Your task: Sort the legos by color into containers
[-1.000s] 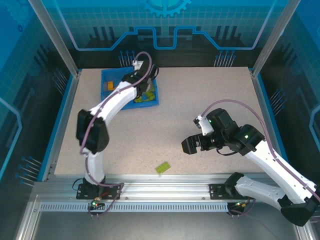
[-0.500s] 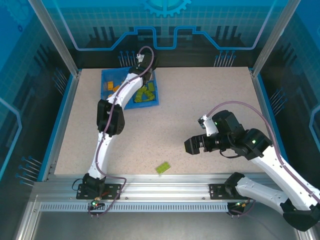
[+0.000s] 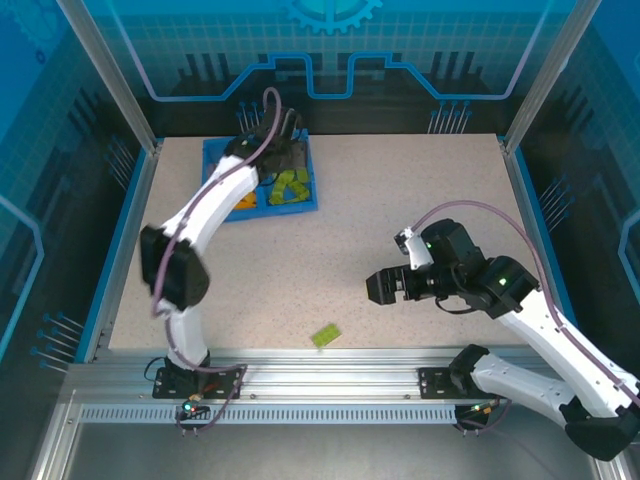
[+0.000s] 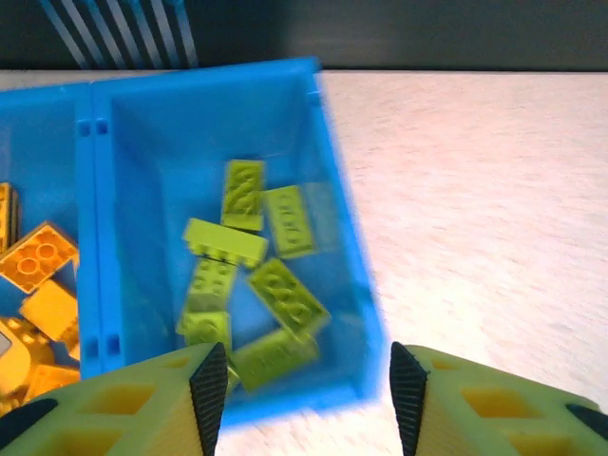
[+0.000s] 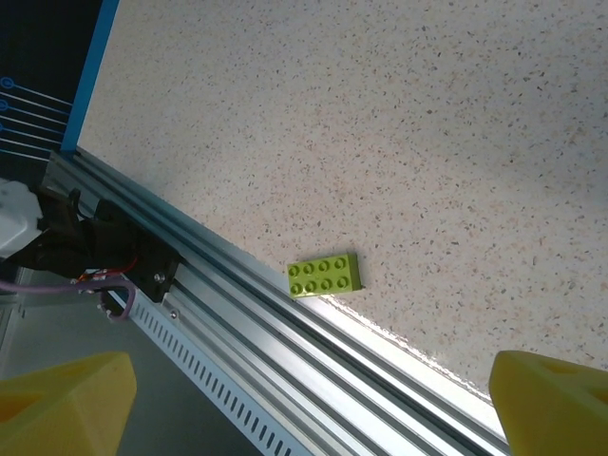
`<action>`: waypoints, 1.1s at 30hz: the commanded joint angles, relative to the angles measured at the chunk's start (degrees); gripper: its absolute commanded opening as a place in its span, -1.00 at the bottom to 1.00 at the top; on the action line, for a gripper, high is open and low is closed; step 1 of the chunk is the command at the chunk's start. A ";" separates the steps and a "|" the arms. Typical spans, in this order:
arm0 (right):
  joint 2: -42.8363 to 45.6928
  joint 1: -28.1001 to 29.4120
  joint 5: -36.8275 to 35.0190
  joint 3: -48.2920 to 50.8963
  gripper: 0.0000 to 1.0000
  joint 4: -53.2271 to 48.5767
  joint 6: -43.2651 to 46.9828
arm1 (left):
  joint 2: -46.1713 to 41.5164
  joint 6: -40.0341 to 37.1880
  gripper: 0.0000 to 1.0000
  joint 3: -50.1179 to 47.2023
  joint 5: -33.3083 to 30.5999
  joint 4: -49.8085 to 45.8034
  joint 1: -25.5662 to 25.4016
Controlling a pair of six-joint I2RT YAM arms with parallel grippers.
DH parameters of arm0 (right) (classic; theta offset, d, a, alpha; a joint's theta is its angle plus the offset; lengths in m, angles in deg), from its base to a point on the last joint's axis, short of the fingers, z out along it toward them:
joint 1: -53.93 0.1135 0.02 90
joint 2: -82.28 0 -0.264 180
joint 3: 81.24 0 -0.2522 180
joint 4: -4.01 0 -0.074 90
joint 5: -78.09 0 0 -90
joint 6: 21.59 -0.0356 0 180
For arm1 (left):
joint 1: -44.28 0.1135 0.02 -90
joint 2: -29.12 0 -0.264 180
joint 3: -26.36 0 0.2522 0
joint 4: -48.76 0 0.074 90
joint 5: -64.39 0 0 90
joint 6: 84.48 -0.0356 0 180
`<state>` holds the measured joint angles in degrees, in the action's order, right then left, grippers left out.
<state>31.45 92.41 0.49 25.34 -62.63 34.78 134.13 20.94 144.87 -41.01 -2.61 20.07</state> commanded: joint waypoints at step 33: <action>4.46 -4.74 -0.91 3.23 0.95 -1.70 0.42 | -11.82 5.80 0.76 -53.32 13.70 9.56 -39.08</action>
<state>34.93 88.63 0.05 28.33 -63.11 35.55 120.69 27.32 89.60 -27.26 7.10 -18.18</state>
